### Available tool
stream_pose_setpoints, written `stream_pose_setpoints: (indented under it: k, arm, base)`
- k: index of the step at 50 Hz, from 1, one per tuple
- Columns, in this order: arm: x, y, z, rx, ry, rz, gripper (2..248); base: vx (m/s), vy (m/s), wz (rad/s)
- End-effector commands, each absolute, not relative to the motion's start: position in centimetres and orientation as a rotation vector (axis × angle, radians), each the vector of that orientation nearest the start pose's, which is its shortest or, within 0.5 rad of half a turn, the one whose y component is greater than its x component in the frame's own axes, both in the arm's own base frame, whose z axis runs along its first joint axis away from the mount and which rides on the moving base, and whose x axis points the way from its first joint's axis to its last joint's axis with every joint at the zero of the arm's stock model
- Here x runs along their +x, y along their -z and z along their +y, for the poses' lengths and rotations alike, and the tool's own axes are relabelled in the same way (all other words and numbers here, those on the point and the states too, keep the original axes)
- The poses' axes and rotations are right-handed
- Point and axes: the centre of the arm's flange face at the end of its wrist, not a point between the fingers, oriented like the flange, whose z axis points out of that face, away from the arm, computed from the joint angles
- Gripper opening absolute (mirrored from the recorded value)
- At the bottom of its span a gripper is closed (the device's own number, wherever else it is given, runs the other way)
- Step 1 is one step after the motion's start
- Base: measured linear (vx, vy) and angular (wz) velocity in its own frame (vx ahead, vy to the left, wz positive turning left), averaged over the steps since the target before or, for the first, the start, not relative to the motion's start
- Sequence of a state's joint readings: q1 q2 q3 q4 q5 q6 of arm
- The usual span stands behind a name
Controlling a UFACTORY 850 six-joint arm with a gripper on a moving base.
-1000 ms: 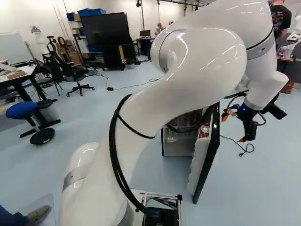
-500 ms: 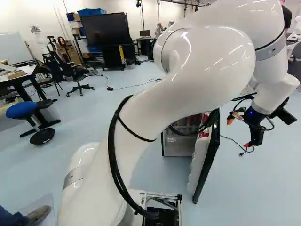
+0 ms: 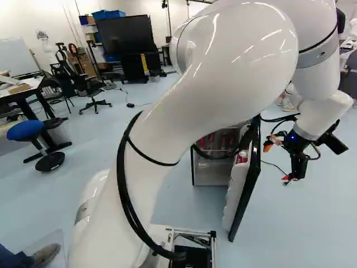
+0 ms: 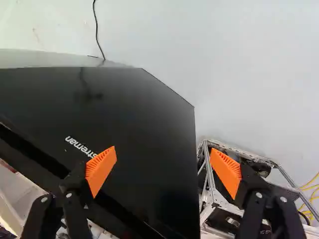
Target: Grab a drink from the fridge
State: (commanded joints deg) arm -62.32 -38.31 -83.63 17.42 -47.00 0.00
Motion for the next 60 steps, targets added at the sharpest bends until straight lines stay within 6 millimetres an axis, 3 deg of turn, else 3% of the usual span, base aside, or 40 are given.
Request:
stream_pose_setpoints:
  k: [20,48,60]
  arm:
    - [32.5,-38.8,-53.5,-2.366,0.122,1.750,247]
    - [33.8,-38.9,-50.7,-2.472,0.379,1.791,247]
    - [34.1,-38.9,-48.9,-2.493,0.395,1.774,247]
  base:
    - [0.000,0.000,0.000]
    - [0.000,0.000,0.000]
    - [0.000,0.000,0.000]
